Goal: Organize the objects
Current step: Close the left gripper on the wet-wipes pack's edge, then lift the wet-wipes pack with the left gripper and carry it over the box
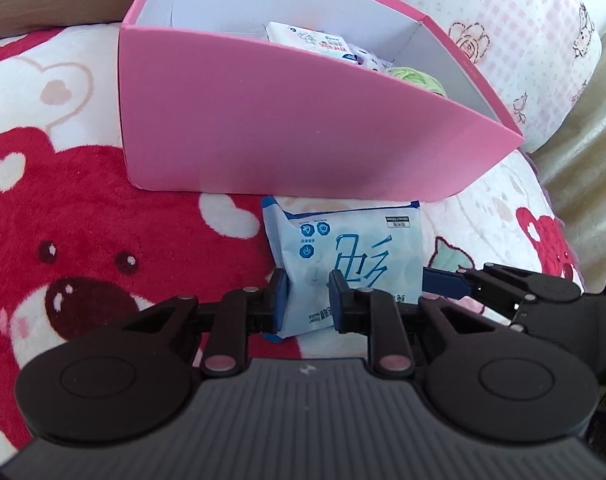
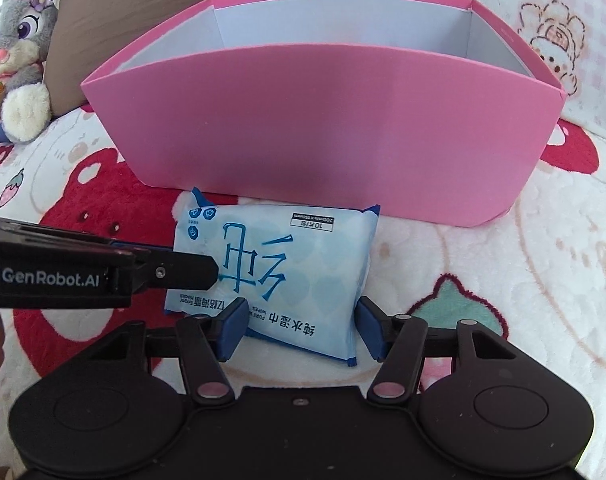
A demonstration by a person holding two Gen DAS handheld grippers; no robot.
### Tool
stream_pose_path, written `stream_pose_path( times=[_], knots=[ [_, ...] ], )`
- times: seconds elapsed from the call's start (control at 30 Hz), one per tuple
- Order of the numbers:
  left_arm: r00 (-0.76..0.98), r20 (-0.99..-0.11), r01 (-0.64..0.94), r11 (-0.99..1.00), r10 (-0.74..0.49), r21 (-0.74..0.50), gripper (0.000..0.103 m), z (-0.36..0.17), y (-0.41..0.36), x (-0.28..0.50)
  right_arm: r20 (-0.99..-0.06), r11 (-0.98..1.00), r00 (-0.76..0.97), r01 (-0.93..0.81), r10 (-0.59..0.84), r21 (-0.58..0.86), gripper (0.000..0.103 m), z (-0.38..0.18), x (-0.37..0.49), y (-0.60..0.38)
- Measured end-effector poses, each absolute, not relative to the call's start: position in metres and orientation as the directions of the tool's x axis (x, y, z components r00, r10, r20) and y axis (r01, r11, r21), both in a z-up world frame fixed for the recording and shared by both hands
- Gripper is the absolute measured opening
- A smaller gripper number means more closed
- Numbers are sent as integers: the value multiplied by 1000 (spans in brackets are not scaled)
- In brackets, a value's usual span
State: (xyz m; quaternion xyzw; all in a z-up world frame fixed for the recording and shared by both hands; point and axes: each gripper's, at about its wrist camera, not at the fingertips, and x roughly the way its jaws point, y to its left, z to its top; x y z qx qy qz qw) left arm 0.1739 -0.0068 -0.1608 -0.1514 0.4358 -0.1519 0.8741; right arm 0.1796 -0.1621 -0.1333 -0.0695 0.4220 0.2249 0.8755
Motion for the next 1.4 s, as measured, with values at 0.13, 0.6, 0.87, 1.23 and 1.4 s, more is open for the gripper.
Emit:
stream_pose_path(
  times=[0.13,0.6,0.87,1.23,1.4],
  knots=[
    [576,-712,143,907,-401,-395,21,-155,-6,171,-770,883,553,-468,319,30,64,-131,172,-158],
    [484,-762,111,894,-430,-434,25,-125,1,162,-774,872,528,-486,350,62,66,-107,155,-162],
    [432,-791,118,897,-433,-426,25,-100,5,148,-760,853,513,-511,400,105,72,-84,136,-159],
    [439,-732,167,848,-520,-502,25,-58,8,125,-756,841,491,-522,433,142,82,-40,119,-174],
    [449,-722,201,846,-527,-493,27,-37,8,112,-749,836,485,-522,452,167,84,-22,110,-177]
  ],
)
